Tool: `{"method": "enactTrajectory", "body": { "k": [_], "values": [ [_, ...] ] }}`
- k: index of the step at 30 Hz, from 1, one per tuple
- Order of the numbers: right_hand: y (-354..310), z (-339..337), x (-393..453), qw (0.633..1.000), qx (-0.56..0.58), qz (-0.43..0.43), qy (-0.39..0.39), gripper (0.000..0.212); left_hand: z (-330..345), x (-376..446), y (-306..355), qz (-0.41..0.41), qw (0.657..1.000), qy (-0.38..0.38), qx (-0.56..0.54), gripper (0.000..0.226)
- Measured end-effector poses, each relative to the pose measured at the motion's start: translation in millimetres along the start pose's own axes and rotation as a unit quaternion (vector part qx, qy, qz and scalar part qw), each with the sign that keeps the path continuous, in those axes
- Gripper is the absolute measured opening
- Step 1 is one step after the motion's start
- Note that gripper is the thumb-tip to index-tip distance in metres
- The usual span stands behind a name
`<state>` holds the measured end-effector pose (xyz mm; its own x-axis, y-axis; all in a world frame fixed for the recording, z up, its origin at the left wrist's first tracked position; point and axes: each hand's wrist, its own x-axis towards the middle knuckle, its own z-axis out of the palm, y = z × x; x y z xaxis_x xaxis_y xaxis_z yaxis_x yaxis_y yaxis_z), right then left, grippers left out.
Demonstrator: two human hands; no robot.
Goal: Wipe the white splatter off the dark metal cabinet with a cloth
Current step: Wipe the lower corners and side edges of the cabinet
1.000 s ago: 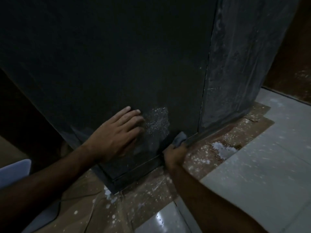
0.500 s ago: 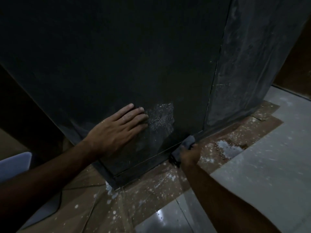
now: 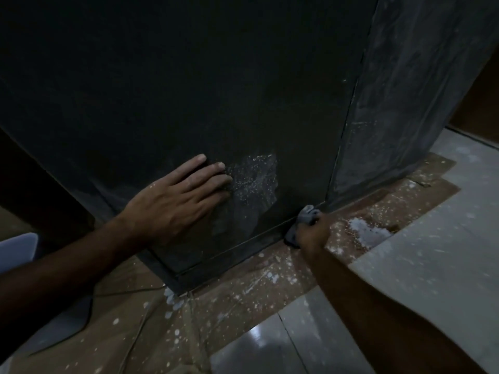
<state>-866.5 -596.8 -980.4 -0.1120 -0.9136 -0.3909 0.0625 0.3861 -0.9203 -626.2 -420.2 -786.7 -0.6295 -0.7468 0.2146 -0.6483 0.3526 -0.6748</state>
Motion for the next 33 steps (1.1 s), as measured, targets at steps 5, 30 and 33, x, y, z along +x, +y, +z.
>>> {"method": "enactTrajectory", "body": {
  "k": [5, 30, 33],
  "values": [
    [-10.8, -3.3, 0.8, 0.997, 0.058, -0.02, 0.047, 0.027, -0.2, -0.1, -1.2, -0.003, 1.0, -0.015, 0.003, 0.051],
    [-51.5, 43.4, -82.9, 0.966, -0.017, -0.231, 0.116, 0.047, -5.0, 2.4, -3.5, 0.0, 1.0, -0.021, 0.014, 0.053],
    [-37.3, 56.3, -116.2, 0.948, -0.045, -0.307, 0.064, 0.037, -4.7, 4.9, -0.9, -0.013, 1.0, -0.021, 0.007, 0.054]
  ]
}}
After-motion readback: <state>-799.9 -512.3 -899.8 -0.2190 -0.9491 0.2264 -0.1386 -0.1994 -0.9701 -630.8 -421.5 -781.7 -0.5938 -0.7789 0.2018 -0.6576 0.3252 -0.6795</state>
